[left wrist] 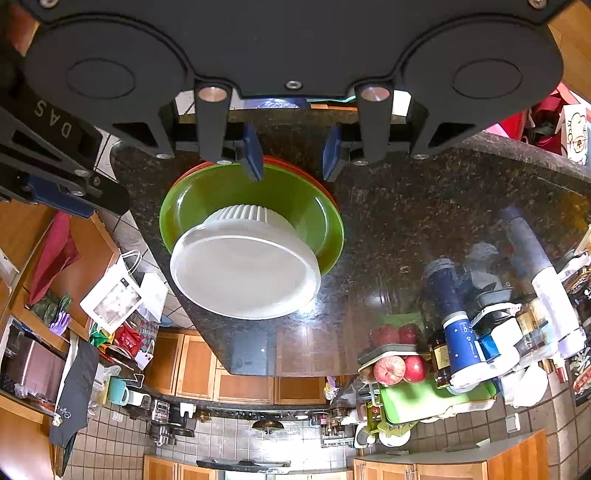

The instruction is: Organize plates and bowls

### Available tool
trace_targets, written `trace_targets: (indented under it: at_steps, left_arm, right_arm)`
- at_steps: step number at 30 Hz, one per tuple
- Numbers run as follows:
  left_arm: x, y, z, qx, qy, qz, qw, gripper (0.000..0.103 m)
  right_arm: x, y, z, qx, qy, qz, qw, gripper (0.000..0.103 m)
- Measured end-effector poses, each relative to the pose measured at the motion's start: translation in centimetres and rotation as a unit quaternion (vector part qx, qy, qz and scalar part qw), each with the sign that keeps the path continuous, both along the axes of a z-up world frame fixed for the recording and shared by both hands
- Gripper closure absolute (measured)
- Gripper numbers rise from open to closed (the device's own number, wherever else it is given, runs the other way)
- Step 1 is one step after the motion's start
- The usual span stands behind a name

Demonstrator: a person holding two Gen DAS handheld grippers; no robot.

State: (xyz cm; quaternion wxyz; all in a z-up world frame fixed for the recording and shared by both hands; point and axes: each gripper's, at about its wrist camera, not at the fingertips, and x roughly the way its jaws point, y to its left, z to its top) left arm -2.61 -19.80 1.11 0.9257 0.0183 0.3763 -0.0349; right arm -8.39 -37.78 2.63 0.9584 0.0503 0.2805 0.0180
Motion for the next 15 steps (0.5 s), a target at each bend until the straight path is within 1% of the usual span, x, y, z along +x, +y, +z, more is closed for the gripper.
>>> trace_targets:
  at_steps: [15]
  left_arm:
    - [0.70, -0.29, -0.32, -0.001, 0.007, 0.001, 1.0000, 0.057]
  right_arm:
    - [0.58, -0.48, -0.15, 0.001, 0.006, 0.003, 1.000, 0.072]
